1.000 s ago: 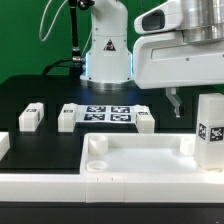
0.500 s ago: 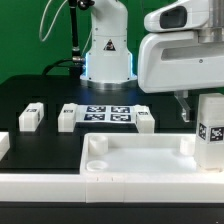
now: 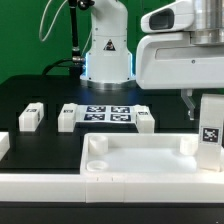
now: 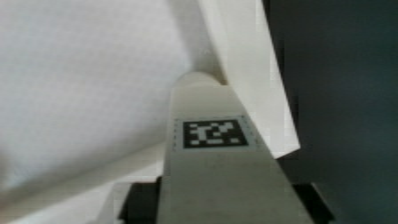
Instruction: Assemble desk
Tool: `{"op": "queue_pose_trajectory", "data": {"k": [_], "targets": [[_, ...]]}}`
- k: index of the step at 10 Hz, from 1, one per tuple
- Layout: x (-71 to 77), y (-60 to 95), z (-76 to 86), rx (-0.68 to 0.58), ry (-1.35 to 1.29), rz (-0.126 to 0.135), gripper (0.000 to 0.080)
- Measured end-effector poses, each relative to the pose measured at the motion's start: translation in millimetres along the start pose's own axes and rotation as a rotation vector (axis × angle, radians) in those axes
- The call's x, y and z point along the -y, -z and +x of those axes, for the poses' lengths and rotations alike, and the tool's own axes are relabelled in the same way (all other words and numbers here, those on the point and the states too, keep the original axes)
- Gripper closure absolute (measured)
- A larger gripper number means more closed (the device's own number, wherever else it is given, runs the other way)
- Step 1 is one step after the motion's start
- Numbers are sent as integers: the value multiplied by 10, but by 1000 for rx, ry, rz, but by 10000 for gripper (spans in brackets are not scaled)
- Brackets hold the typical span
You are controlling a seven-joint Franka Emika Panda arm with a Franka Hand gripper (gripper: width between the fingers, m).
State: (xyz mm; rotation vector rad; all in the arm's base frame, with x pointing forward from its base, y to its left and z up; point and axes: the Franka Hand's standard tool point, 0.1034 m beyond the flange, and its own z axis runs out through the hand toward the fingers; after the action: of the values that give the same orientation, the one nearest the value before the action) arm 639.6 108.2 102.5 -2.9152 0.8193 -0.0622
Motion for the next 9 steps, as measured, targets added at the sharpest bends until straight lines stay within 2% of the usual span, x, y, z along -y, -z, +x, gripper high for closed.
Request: {"op": "queue_pose_trajectory", "data": {"k": [2,3,4,6,8,9], "targets": [[-6,1,6,4,-276,6,508],[14,-6,-24,10,-495,7,508],[58,-21,-71,26,-726,20,508],[74,-26,-65,30,-902,43,508],[70,-27,-63,30,-882,43,508],[59,-20,-59,27,-772,37,327]]}}
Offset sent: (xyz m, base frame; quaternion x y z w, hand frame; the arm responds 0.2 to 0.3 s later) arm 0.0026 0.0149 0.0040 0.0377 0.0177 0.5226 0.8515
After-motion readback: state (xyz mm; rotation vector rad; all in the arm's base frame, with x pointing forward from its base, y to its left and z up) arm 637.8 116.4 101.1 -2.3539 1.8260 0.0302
